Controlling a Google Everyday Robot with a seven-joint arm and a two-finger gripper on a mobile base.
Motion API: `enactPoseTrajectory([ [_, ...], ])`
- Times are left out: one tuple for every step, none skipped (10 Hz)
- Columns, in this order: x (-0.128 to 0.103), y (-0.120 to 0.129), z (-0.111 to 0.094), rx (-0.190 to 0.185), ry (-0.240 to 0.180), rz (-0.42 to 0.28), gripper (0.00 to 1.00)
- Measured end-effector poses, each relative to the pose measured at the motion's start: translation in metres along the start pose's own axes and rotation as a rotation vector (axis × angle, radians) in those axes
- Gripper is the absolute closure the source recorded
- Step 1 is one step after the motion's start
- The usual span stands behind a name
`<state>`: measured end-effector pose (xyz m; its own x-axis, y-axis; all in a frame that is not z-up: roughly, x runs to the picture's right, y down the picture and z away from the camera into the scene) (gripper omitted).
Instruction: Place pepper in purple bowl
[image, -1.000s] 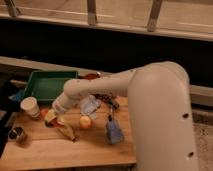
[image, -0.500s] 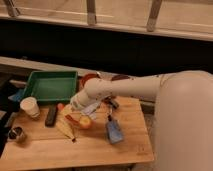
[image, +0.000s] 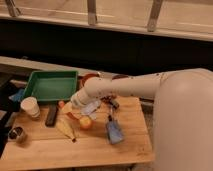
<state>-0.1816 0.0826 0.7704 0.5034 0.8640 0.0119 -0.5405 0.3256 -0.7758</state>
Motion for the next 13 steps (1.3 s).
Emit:
enactPoseTrajectory([
  [-0.007, -0.011, -0.007, 0.020, -0.011, 0.002, 1.00],
  [-0.018, -0.029, -0.018, 0.047, -0.033, 0.012, 1.00],
  [-0.028, -0.054, -0.034, 0.075, -0.064, 0.025, 1.00],
  [-0.034, -0.072, -0.046, 0.096, -0.093, 0.041, 1.00],
  [-0.038, -0.091, -0.059, 0.117, -0.120, 0.062, 1.00],
  [-0.039, -0.110, -0.074, 0.141, -0.147, 0.089, 1.00],
  [-0.037, -0.128, -0.088, 0.166, -0.176, 0.121, 1.00],
  [-0.031, -0.143, -0.102, 0.191, -0.204, 0.158, 1.00],
  [-0.029, -0.147, -0.105, 0.199, -0.212, 0.168, 1.00],
  [-0.030, -0.145, -0.104, 0.196, -0.211, 0.167, 1.00],
  [-0.031, -0.144, -0.103, 0.193, -0.212, 0.167, 1.00],
  [-0.028, -0.148, -0.106, 0.199, -0.212, 0.171, 1.00],
  [-0.030, -0.146, -0.104, 0.198, -0.211, 0.169, 1.00],
])
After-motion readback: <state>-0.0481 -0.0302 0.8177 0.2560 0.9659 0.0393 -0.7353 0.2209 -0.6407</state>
